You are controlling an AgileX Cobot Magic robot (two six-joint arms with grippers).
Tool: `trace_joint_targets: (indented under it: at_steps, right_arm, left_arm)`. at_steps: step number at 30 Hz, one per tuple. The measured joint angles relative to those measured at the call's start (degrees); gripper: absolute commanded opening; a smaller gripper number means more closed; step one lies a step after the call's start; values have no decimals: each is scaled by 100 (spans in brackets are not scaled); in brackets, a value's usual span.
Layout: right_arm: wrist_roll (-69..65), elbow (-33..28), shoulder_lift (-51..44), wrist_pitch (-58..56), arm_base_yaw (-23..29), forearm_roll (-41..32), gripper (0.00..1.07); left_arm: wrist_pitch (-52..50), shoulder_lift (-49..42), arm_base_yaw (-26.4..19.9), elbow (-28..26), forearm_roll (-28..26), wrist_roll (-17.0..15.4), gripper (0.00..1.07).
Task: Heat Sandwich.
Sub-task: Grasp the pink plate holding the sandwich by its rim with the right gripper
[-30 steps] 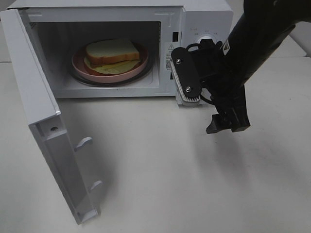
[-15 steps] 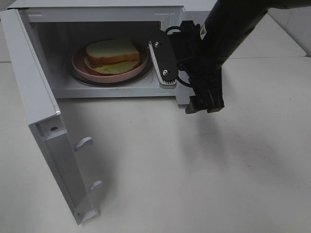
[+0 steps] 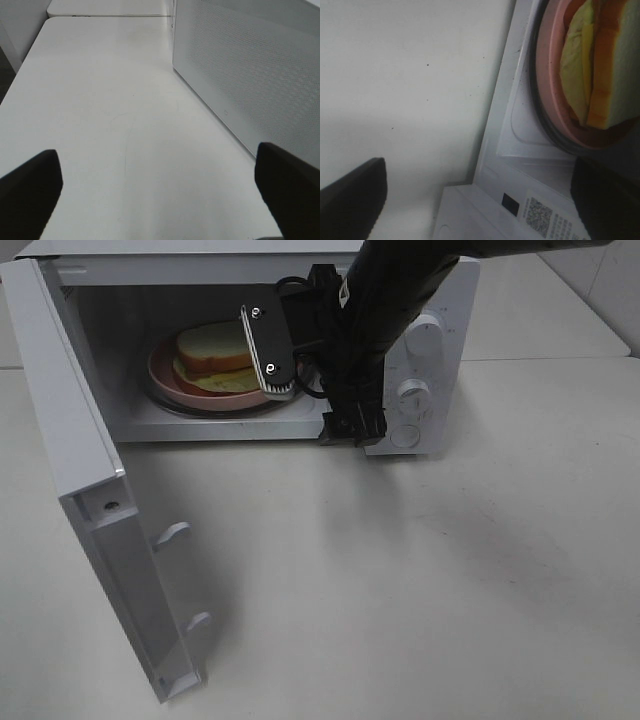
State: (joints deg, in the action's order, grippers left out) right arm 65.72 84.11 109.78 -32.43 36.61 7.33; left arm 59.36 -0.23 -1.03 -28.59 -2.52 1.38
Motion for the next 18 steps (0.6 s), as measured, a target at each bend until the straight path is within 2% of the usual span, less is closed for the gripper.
trace_joint_targets:
  at_steps: [18]
  right_arm:
    - [-160,1117,1089,178,46,6,92]
  left_arm:
    - [0,0,0,0,0,0,103]
